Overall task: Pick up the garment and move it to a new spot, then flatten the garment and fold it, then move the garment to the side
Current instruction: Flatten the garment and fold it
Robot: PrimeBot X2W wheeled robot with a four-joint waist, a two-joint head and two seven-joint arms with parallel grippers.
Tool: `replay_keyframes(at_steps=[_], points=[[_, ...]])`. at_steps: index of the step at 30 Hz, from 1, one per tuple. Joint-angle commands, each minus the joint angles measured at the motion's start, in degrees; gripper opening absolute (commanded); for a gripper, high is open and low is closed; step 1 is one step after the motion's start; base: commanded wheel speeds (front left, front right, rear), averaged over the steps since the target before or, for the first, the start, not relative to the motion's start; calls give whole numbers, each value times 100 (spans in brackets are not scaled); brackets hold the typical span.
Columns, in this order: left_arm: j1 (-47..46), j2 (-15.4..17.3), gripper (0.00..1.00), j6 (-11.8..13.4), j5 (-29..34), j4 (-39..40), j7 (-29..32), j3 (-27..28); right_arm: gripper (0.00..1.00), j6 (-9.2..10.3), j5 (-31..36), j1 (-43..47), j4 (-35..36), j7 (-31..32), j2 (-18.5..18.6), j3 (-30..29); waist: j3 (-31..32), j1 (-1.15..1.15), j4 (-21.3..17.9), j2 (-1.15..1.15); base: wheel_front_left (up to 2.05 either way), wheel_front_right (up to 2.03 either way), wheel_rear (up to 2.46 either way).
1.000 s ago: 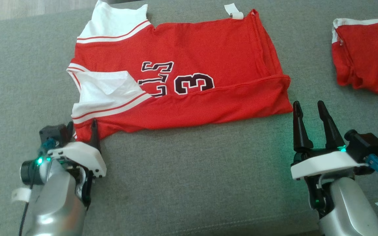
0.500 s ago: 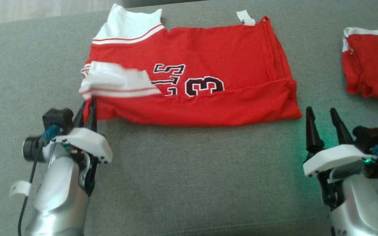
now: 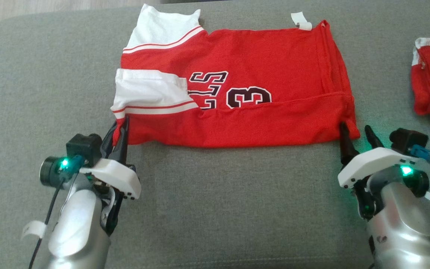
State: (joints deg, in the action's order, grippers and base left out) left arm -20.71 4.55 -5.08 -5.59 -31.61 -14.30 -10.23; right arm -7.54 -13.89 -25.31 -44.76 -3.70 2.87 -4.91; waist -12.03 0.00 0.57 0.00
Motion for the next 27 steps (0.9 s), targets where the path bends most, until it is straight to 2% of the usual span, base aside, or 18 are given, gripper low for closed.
replay_keyframes(at_steps=[1,10,11,12,16,19,23,27], points=[[-159,106,0,2,36,164,-69,173,100,5,-18,-208,71,-71,1,168,-10,0,3,0,0,0,0],[-182,65,0,-16,27,106,-70,111,100,5,268,-572,-1061,102,1,331,-25,0,21,0,0,0,0],[-183,65,0,-13,25,92,-70,113,11,5,270,-611,-1140,88,1,370,-19,0,12,0,0,0,0],[-181,66,0,-8,22,70,-70,119,0,5,342,-645,-1195,21,1,377,-8,0,1,0,0,0,0],[-137,100,0,7,1,-72,-70,156,0,5,501,-734,-1331,-288,1,319,96,0,-56,0,0,0,0],[-83,128,0,12,-23,-187,-70,187,0,5,863,-720,-1344,-549,1,190,214,0,-110,0,0,0,0],[23,141,0,14,-54,-339,-70,206,0,5,1398,-573,-1208,-758,1,-104,413,0,-176,0,0,0,0],[169,131,0,3,-100,-446,-70,206,0,5,1653,-306,-990,-832,1,-316,622,0,-214,0,0,0,0]])
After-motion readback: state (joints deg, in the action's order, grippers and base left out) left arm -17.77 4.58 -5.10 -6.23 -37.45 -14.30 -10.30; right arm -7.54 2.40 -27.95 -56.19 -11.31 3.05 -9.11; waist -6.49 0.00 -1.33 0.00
